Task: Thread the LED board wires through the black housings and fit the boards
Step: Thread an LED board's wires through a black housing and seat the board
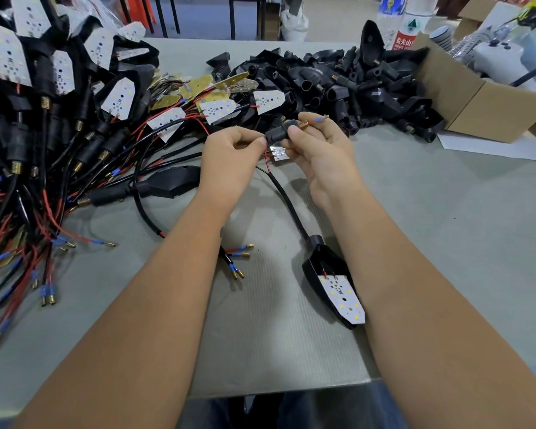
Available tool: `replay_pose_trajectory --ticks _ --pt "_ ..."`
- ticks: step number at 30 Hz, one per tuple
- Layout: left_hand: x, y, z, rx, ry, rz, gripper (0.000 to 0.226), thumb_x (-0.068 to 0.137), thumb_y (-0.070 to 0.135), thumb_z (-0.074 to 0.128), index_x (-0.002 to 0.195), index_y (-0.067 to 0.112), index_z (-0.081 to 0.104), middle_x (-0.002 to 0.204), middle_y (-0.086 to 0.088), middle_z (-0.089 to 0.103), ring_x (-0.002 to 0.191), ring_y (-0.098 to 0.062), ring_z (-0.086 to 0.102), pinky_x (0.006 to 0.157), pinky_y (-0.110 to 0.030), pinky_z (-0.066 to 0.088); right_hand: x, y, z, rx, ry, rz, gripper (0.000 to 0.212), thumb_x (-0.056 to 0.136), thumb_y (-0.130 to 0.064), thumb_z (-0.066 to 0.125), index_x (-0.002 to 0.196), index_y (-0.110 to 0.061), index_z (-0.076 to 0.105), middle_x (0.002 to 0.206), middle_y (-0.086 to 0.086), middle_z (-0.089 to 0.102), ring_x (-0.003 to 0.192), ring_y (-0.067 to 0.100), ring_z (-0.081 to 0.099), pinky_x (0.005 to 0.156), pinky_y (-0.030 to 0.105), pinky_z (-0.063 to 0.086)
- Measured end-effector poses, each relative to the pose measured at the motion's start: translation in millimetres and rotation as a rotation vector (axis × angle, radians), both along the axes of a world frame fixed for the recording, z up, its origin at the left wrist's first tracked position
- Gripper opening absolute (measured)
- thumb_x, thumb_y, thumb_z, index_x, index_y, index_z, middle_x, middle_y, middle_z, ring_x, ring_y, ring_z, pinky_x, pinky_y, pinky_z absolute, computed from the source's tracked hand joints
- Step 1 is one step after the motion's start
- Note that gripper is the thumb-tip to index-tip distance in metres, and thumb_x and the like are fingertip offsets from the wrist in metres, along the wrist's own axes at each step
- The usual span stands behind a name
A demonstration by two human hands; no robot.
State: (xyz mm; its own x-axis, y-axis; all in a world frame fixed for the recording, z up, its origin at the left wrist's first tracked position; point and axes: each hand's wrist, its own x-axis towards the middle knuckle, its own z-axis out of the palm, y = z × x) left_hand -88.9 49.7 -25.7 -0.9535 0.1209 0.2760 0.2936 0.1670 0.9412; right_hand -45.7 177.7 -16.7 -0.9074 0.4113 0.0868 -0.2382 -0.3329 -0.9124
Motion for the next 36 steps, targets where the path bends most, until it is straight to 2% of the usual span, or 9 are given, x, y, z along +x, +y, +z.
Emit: replay_pose_trajectory --ticks 3,7,9,12,16,21,28,32,36 --pt "2.1 -0.7 0.7 0.020 0.008 -0.020 0.020 0.091 0.013 0.065 0.080 0.029 0.069 0.072 0.013 0.068 0.064 0.005 0.061 0.065 -0.014 0.047 0.8 1.8 1.0 -0.020 -0.009 0.030 0.026 0.089 0.008 0.060 0.110 -0.005 0.055 0.079 0.004 0.064 0.069 0.014 0.062 0.076 0.026 0.053" --pt "3.3 -2.6 2.4 0.094 -0.021 -0.055 0.016 0.093 0.013 0.062 0.091 0.026 0.069 0.079 0.009 0.072 0.067 0.003 0.064 0.063 -0.012 0.046 1.4 -0.3 1.4 -0.064 -0.030 0.092 0.018 0.090 0.007 0.058 0.100 -0.007 0.060 0.080 0.008 0.063 0.066 0.012 0.065 0.071 0.022 0.055" --pt "1.5 -1.1 3.0 0.104 -0.076 -0.032 0.011 0.094 0.015 0.059 0.094 0.023 0.067 0.080 0.005 0.075 0.070 -0.002 0.067 0.061 -0.015 0.047 0.5 -0.3 1.7 -0.083 -0.033 0.082 0.016 0.091 0.006 0.059 0.097 -0.008 0.060 0.081 0.008 0.063 0.066 0.013 0.065 0.070 0.023 0.055" --pt "-1.3 1.0 3.2 0.111 -0.150 0.020 0.009 0.093 0.015 0.054 0.089 0.020 0.061 0.073 0.005 0.075 0.069 -0.011 0.066 0.055 -0.019 0.046 -0.7 2.5 1.2 -0.117 -0.036 0.043 0.014 0.091 0.003 0.059 0.096 -0.010 0.061 0.084 0.007 0.062 0.070 0.014 0.063 0.074 0.024 0.053" --pt "-0.6 0.7 2.6 0.096 -0.104 0.014 0.012 0.091 0.015 0.060 0.083 0.022 0.065 0.071 0.009 0.073 0.065 -0.003 0.064 0.055 -0.013 0.047 -0.9 3.9 0.8 -0.123 -0.040 0.058 0.013 0.091 0.002 0.061 0.096 -0.010 0.061 0.085 0.006 0.063 0.070 0.013 0.062 0.074 0.024 0.053" --pt "2.5 1.6 0.8 0.062 -0.053 -0.051 0.014 0.088 0.011 0.066 0.081 0.022 0.070 0.066 0.010 0.068 0.058 0.004 0.061 0.060 -0.013 0.047 -0.3 0.4 1.3 -0.056 -0.032 0.095 0.013 0.091 0.003 0.059 0.093 -0.010 0.061 0.082 0.008 0.064 0.066 0.013 0.062 0.069 0.022 0.053" --pt "4.0 5.7 2.9 0.069 -0.134 -0.057 0.012 0.092 0.014 0.061 0.082 0.020 0.065 0.065 0.008 0.071 0.059 -0.006 0.065 0.052 -0.017 0.047 -0.9 1.5 1.2 -0.135 -0.016 0.034 0.012 0.093 0.002 0.057 0.095 -0.010 0.058 0.086 0.008 0.063 0.067 0.015 0.061 0.071 0.024 0.051" --pt "6.2 5.5 2.3 0.120 -0.133 -0.118 0.013 0.094 0.009 0.059 0.083 0.016 0.060 0.068 0.000 0.069 0.058 -0.013 0.067 0.053 -0.023 0.052 -0.7 -0.6 0.7 -0.052 -0.028 0.057 0.009 0.093 -0.002 0.059 0.096 -0.010 0.058 0.090 0.013 0.061 0.065 0.014 0.058 0.067 0.023 0.050" --pt "5.4 4.5 1.2 0.129 -0.075 -0.161 0.017 0.096 0.010 0.058 0.083 0.021 0.061 0.061 0.007 0.065 0.059 -0.010 0.065 0.059 -0.024 0.054 -0.8 0.3 1.6 -0.051 -0.045 0.064 0.004 0.095 -0.006 0.058 0.093 -0.009 0.061 0.079 0.008 0.062 0.062 0.013 0.057 0.064 0.022 0.049"
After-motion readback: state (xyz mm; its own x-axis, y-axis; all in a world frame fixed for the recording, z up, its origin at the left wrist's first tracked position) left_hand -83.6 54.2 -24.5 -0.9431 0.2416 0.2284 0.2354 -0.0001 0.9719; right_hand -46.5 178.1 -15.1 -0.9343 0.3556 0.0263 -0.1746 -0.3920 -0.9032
